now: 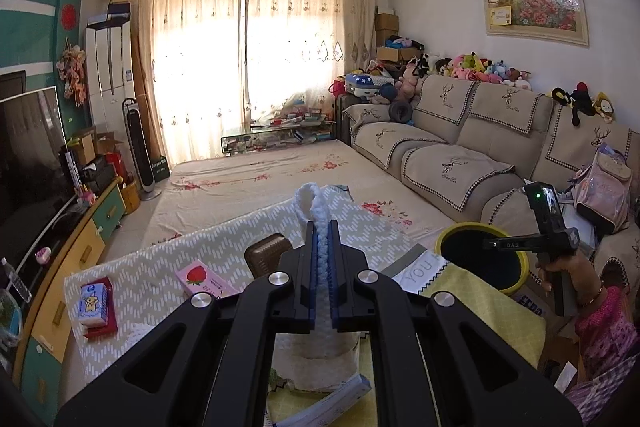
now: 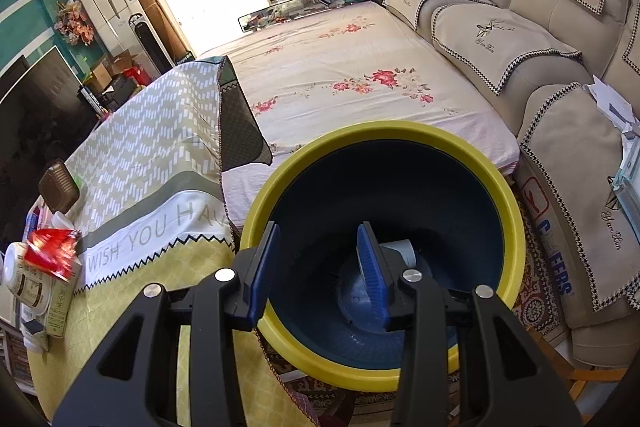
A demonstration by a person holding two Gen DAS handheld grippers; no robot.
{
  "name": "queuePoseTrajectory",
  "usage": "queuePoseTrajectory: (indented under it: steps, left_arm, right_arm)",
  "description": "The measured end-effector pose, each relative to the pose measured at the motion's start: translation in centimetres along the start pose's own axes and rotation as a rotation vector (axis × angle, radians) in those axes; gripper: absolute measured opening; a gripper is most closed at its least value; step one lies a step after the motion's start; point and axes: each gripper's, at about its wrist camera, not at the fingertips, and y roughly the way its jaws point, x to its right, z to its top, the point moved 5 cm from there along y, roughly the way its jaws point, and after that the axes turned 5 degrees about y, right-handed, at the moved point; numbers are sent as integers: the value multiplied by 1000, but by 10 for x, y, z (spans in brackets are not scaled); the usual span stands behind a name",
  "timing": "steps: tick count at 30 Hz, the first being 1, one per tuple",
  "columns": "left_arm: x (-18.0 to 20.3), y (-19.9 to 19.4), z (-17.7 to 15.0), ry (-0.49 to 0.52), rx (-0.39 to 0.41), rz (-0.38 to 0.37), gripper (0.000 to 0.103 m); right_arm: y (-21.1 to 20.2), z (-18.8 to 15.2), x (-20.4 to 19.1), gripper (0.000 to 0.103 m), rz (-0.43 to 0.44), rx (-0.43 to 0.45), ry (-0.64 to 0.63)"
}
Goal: Collect trash
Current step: 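Grasp the white towel with the left gripper and drop it into the bin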
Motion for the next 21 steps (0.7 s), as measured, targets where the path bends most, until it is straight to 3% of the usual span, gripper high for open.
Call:
queuePoseTrajectory:
  steps: [6, 9, 17, 21]
  left_arm:
    - [40, 0, 28, 21, 10, -66, 5]
    - [74, 15, 34, 30, -8, -136, 5]
    - [181, 88, 39, 88, -104, -320, 6]
    - [226, 129, 40, 104, -156, -366, 6]
  right_arm:
    - [-15, 4, 18, 39, 33, 28, 25]
    - [-26, 6, 32, 40, 37, 49, 42]
    - [-58, 13, 80, 45, -2, 122, 74]
    - [-68, 10, 105, 46, -12, 138, 103]
